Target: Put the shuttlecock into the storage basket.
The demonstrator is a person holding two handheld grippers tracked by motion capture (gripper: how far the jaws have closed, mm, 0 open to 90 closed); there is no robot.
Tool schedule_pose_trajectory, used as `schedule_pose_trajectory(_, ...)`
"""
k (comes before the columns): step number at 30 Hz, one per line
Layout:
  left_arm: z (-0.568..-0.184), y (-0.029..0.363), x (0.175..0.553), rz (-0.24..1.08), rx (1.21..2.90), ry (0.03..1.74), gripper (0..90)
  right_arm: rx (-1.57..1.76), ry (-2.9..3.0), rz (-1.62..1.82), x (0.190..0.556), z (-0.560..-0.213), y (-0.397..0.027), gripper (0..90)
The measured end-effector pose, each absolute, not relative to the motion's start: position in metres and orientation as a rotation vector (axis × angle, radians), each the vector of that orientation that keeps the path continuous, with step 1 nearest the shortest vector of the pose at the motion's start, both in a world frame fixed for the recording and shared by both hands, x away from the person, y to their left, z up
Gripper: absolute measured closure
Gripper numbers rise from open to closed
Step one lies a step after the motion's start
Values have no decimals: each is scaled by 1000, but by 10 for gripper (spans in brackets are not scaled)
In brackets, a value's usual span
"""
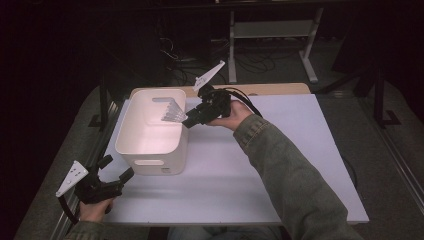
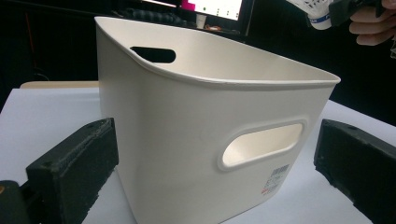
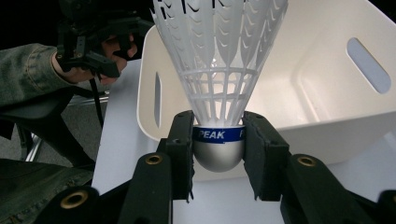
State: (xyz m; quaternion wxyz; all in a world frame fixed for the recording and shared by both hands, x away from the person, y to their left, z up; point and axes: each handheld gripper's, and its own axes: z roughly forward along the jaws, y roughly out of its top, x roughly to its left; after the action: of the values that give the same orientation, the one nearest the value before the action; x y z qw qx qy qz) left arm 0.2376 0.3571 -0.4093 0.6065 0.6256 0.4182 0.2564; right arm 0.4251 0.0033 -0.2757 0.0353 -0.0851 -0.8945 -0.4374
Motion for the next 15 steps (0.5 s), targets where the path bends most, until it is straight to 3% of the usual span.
schedule_pose_trajectory(15, -409, 358, 237, 594, 1455, 963, 0, -256, -2727, -1344, 423, -272, 34, 637)
